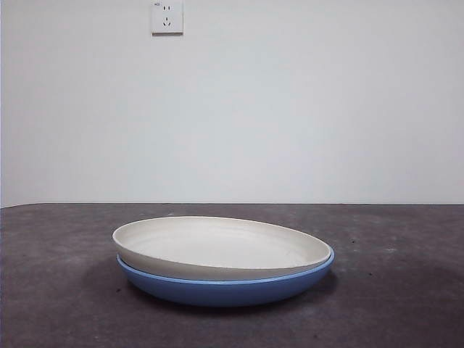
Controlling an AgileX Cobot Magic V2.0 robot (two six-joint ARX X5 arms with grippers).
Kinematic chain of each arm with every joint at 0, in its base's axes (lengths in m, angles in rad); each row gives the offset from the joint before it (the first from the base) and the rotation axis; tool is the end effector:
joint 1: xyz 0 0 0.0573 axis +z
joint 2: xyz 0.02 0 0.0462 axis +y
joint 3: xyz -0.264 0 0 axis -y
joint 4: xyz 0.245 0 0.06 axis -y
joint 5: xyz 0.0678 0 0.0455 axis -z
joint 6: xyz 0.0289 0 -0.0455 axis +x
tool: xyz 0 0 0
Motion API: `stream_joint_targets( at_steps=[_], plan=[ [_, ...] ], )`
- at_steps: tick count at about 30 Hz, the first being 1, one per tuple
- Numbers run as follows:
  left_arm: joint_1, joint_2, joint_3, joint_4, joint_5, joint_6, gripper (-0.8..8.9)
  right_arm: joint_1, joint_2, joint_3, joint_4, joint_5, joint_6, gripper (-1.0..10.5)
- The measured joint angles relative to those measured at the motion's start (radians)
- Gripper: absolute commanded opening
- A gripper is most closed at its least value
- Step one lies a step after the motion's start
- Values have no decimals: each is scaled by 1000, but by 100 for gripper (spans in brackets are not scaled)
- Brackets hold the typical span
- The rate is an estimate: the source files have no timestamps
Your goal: Pick up the white plate, put it on the blue plate, put it on desk
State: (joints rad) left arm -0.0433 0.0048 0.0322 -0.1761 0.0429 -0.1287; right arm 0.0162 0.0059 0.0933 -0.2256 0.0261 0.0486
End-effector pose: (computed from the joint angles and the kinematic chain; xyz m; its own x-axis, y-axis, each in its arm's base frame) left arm 0.0947 -0.0053 0.1571 0.9853 -0.0856 -0.1480 0.0659 0.9889 -0.1332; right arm 0.0906 0.0007 0.1729 0.9904 -0.0101 -0.1377 0.0163 0.9989 0.0445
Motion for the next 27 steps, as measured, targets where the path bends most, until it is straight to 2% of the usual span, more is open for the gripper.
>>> stream_joint_targets(
  at_steps=[12,27],
  plan=[
    [0,0,0,0,0,0,24,2,2,-77,55,0,0,17],
    [0,0,0,0,0,0,24,2,-1,-77,86,0,0,17]
  ],
)
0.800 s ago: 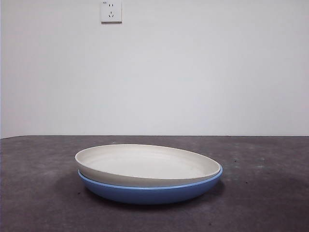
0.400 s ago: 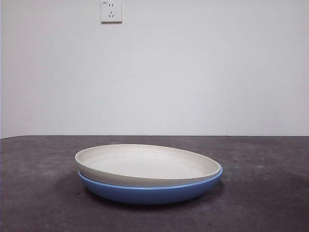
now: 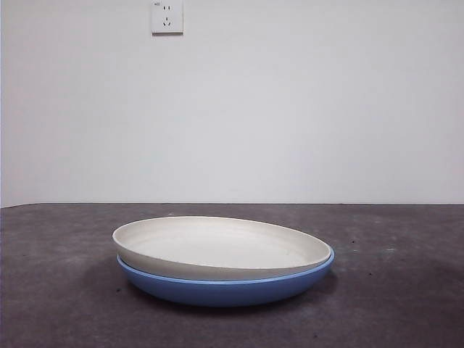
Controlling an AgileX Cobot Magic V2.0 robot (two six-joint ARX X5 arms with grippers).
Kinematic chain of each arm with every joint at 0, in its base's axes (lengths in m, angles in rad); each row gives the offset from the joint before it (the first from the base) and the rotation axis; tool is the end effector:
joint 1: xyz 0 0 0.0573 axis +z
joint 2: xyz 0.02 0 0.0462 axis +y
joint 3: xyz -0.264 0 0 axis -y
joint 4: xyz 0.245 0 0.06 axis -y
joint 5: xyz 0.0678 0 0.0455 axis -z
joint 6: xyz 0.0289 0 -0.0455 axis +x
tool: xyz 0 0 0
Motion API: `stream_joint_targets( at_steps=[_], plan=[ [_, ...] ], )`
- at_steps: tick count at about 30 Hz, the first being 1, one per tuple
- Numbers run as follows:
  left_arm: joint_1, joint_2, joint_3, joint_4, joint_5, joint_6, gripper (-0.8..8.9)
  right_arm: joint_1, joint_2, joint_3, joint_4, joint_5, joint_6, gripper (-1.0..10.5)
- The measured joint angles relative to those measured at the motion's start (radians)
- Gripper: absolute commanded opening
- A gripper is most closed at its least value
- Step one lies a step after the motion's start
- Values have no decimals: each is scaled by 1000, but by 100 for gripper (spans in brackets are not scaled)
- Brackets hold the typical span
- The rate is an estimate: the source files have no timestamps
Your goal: Pick up the white plate, put it on the blue plate, put it on desk
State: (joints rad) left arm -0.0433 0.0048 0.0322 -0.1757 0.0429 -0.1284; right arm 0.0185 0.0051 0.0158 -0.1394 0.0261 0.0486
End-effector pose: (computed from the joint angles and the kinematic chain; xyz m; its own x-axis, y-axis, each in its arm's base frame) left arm 0.0947 -0.0053 0.1572 0.9853 -0.0856 -0.1476 0.0660 0.9889 -0.1329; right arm 0.0962 0.0010 0.1551 0.9917 -0.0078 -0.1283 0.0136 0.9989 0.0448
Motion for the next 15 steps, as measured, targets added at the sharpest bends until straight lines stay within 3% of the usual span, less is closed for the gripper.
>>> stream_joint_targets(
  at_steps=[15],
  plan=[
    [0,0,0,0,0,0,24,0,0,0,31,0,0,17]
  ],
)
